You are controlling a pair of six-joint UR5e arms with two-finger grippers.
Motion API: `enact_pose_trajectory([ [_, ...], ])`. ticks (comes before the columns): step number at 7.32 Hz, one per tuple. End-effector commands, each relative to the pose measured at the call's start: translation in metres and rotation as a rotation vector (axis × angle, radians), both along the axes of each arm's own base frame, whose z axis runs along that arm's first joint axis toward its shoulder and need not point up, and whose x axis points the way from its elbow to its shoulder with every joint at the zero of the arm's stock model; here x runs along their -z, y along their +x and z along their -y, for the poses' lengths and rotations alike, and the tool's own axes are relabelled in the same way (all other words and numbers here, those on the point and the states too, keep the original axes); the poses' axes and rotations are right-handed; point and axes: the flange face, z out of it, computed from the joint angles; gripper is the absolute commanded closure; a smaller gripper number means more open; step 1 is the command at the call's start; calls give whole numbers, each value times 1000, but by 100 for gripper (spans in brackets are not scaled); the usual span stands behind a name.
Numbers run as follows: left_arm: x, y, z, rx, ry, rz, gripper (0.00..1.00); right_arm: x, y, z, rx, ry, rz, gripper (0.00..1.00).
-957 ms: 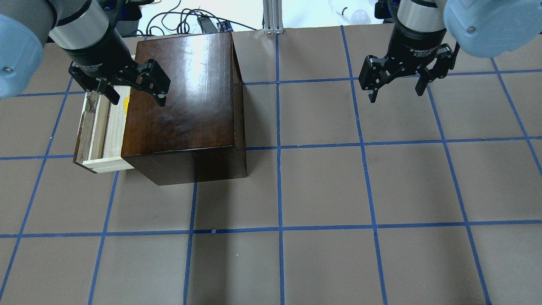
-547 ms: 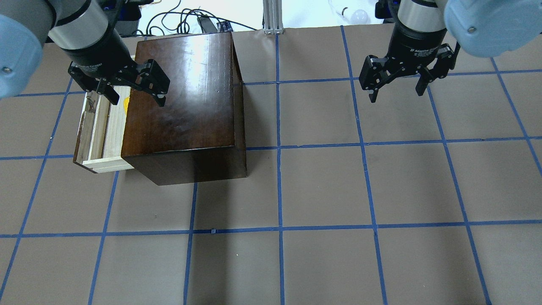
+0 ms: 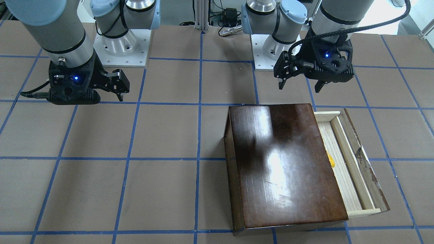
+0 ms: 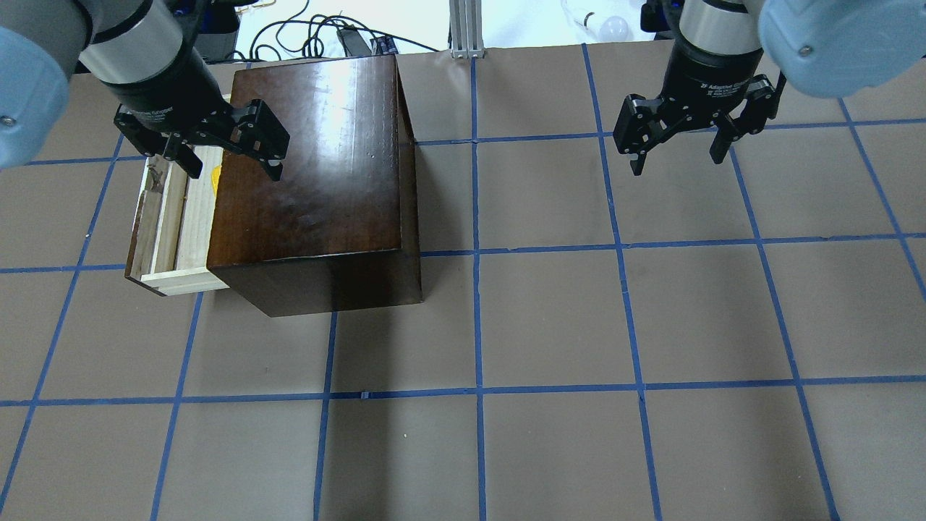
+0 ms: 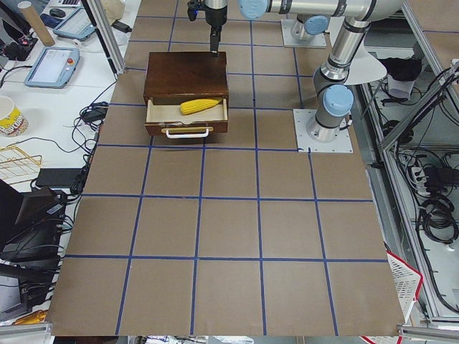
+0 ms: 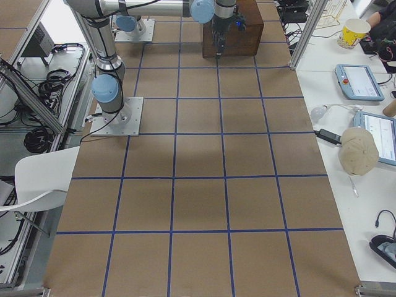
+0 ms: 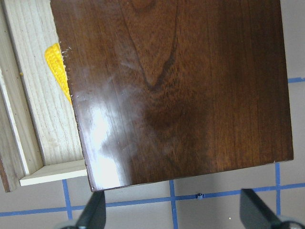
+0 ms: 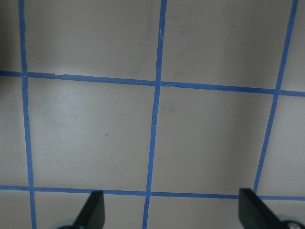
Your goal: Open drawer and put corn inside
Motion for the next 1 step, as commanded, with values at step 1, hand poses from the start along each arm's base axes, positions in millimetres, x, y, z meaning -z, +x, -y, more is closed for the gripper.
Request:
enact_pose_trajectory([
  [1, -2, 0, -1, -1, -4, 0, 0, 0, 1, 0, -1, 0, 0, 0],
])
